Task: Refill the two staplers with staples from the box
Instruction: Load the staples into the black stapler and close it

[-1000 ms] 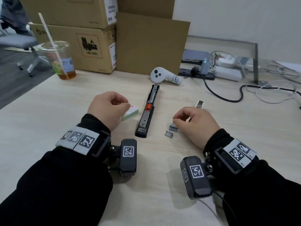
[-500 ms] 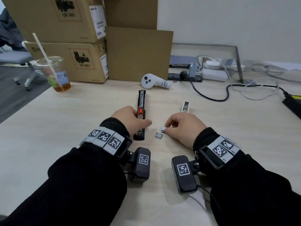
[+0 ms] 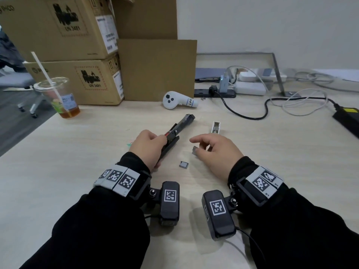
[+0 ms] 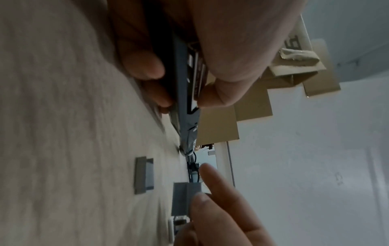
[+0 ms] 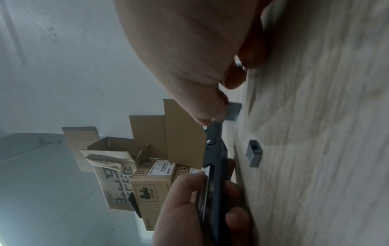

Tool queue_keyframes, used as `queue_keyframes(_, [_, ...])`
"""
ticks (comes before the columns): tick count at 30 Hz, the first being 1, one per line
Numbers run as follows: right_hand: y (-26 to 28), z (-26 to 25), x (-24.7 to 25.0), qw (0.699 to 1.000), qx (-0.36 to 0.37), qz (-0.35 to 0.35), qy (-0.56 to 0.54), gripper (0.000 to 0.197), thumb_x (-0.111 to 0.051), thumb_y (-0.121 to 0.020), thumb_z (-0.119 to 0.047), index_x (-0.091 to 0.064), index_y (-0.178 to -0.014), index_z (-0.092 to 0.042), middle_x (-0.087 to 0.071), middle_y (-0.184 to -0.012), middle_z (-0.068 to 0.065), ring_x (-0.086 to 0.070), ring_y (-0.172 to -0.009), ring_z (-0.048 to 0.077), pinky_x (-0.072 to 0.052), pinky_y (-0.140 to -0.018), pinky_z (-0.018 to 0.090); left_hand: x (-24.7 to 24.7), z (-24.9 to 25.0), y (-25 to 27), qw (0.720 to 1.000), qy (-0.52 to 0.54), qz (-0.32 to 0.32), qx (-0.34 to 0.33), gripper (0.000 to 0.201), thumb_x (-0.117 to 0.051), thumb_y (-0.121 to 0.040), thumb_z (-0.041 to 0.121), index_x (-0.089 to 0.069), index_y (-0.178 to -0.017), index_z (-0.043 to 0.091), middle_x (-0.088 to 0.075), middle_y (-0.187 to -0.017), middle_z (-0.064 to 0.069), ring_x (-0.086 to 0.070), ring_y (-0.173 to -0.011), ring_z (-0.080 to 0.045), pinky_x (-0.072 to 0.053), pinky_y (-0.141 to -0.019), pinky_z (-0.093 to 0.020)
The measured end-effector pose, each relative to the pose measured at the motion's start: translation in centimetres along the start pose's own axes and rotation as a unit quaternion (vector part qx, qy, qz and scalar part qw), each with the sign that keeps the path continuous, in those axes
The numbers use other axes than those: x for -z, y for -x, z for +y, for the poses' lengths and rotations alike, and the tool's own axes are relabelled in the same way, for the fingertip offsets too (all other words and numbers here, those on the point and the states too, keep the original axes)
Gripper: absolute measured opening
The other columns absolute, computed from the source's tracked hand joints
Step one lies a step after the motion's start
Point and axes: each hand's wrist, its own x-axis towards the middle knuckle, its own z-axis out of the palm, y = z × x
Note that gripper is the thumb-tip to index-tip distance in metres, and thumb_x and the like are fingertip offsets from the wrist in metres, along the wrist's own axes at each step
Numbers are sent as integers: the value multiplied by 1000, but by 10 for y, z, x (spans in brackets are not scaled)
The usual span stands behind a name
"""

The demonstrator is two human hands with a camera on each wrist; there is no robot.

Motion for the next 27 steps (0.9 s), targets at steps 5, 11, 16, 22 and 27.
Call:
queue_keyframes(5, [-3, 0, -1, 996, -35, 15, -79, 17, -61, -92, -15, -74, -96, -25, -60, -76, -11, -56, -67, 9, -41, -63, 18, 3, -2, 8, 961, 264, -38, 72, 11, -60, -85, 15, -53, -94, 12, -62, -92, -22, -56, -54, -24, -40, -46, -28])
queue_keyframes(11, [-3, -4, 0, 984, -57, 33, -163, 17, -57, -89, -2, -65, -87, -17, -55, -65, -2, -52, -53, 13, -37, -40, 13, 5, -7, 13, 906, 373, -172, 101, 46, -61, -90, 3, -49, -132, 19, -66, -107, -23, -65, -48, -21, -46, -42, -29])
queue_keyframes(16, [-4, -8, -2, 966, -57, 49, -246, 17, -61, -90, 0, -64, -93, -17, -60, -68, -2, -55, -48, 8, -39, -41, 22, 6, -11, 6, 899, 351, -245, 97, 61, -69, -68, 10, -59, -129, 13, -68, -91, -13, -62, -58, -21, -46, -52, -27])
queue_keyframes(22, [-5, -20, -9, 945, 15, 97, -314, 16, -72, -87, -3, -67, -92, -18, -76, -83, 12, -64, -65, 11, -49, -53, 23, 0, -5, 13, 875, 388, -280, 72, 62, -65, -69, 0, -55, -130, 10, -63, -93, -15, -66, -53, -17, -45, -39, -25])
queue_keyframes(27, [-6, -26, -18, 943, 58, 115, -308, 12, -73, -86, 0, -70, -92, -10, -73, -79, 7, -70, -70, 12, -55, -65, 22, -11, -8, 15, 902, 355, -246, 16, 64, -65, -68, -4, -57, -130, 8, -72, -86, -3, -64, -57, -21, -41, -38, -23])
